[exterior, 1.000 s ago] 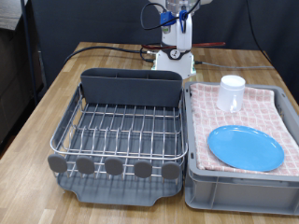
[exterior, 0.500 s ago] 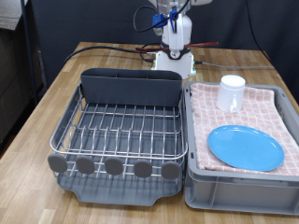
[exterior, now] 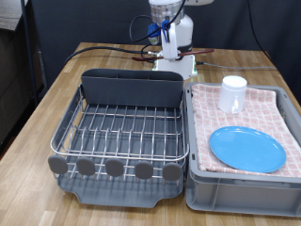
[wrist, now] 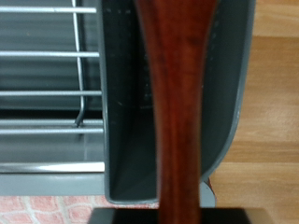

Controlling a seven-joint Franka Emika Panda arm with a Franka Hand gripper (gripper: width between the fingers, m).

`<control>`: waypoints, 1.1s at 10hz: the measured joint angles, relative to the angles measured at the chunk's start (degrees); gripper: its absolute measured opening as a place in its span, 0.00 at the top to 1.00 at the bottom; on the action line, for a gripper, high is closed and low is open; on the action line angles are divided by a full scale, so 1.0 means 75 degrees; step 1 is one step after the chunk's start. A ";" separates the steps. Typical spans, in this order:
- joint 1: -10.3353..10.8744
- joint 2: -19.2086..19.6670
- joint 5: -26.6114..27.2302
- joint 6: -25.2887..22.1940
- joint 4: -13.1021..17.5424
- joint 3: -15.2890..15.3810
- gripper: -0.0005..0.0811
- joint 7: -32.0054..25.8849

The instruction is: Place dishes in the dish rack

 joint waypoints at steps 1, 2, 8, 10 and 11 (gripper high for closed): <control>0.0034 0.0083 0.0259 0.0031 -0.0016 -0.0242 0.90 -0.0374; 0.0054 0.0149 0.0515 0.0031 -0.0023 -0.0461 0.90 -0.0699; 0.0205 0.0515 0.1794 0.0030 0.0016 -0.1432 0.90 -0.2413; 0.0205 0.0629 0.1897 0.0031 0.0071 -0.1588 0.90 -0.2671; 0.0206 0.0682 0.2008 0.0030 0.0090 -0.1678 0.90 -0.2852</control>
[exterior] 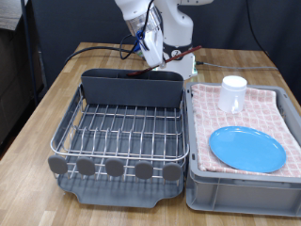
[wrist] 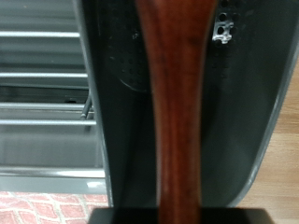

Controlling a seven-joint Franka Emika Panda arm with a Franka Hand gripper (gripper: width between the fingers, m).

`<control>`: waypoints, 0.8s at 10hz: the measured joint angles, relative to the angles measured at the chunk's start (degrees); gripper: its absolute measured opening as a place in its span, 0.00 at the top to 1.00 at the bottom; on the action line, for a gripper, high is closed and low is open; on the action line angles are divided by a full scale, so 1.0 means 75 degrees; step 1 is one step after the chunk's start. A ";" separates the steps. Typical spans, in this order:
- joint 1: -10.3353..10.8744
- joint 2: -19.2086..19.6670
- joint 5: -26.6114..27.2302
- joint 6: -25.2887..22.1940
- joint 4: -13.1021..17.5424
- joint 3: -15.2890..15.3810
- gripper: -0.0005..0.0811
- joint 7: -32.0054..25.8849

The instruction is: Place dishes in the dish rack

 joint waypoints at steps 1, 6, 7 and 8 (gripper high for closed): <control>0.0001 0.0047 0.0135 0.0000 0.0014 -0.0121 0.90 -0.0229; -0.0037 0.0231 0.0206 0.0012 0.0161 -0.0415 0.67 -0.0550; -0.0088 0.0236 0.0030 0.0085 0.0171 -0.0356 0.67 -0.0372; -0.0168 0.0235 -0.0273 0.0165 0.0181 -0.0233 0.45 -0.0072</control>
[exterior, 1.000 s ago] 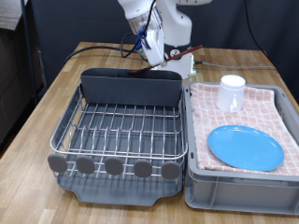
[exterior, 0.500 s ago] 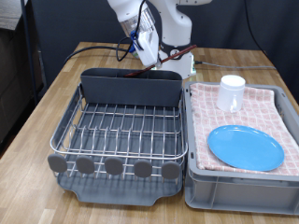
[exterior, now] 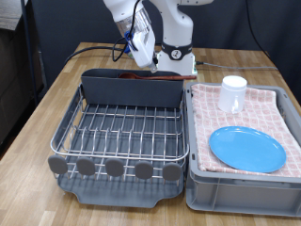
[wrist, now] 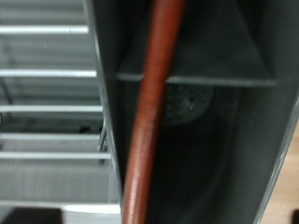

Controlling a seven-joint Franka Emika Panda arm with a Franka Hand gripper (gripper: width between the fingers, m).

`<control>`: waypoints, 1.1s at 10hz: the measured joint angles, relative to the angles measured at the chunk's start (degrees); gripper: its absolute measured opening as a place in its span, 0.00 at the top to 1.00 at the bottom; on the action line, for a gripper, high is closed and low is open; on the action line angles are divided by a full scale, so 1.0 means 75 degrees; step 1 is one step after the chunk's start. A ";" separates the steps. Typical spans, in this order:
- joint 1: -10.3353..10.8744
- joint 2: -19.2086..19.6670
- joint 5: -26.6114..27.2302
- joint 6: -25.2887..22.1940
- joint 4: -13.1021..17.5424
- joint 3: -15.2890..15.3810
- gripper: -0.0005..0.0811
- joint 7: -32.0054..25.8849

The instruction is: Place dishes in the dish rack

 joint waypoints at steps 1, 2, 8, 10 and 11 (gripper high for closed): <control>-0.0093 -0.0001 -0.0351 0.0051 0.0012 0.0173 0.25 0.0384; -0.0205 -0.0010 -0.0738 0.0162 0.0017 0.0383 0.25 0.0786; -0.0747 -0.0577 -0.3708 0.0182 0.0368 0.2694 0.01 0.3466; -0.0351 -0.0581 -0.3709 0.0024 0.0675 0.2988 0.01 0.2942; -0.0163 -0.0569 -0.3701 -0.0123 0.0862 0.3123 0.01 0.2767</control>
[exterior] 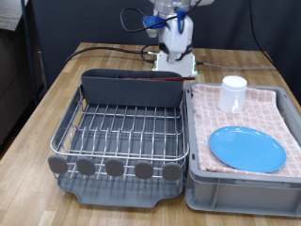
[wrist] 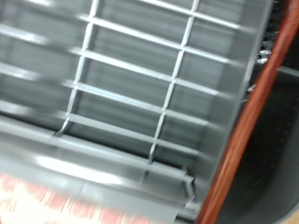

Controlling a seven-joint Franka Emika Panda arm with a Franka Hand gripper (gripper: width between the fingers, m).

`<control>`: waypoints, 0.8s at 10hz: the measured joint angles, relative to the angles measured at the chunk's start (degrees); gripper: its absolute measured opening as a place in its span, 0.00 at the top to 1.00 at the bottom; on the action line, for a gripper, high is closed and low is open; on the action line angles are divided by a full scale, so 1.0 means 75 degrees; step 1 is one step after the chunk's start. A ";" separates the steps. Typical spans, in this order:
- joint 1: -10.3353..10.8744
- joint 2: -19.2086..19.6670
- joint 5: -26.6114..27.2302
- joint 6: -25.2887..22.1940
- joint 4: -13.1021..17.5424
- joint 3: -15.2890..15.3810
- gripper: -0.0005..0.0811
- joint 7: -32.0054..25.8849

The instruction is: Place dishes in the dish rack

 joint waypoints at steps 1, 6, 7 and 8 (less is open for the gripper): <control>0.0185 0.0017 0.0025 -0.0096 0.0188 0.0127 0.01 -0.0146; 0.0815 0.0220 0.0297 0.0085 0.0654 0.0148 0.01 -0.1151; 0.0829 0.0328 0.0204 0.0332 0.0731 0.0226 0.01 -0.1235; 0.0858 0.0538 0.0149 0.0531 0.0918 0.0327 0.01 -0.1370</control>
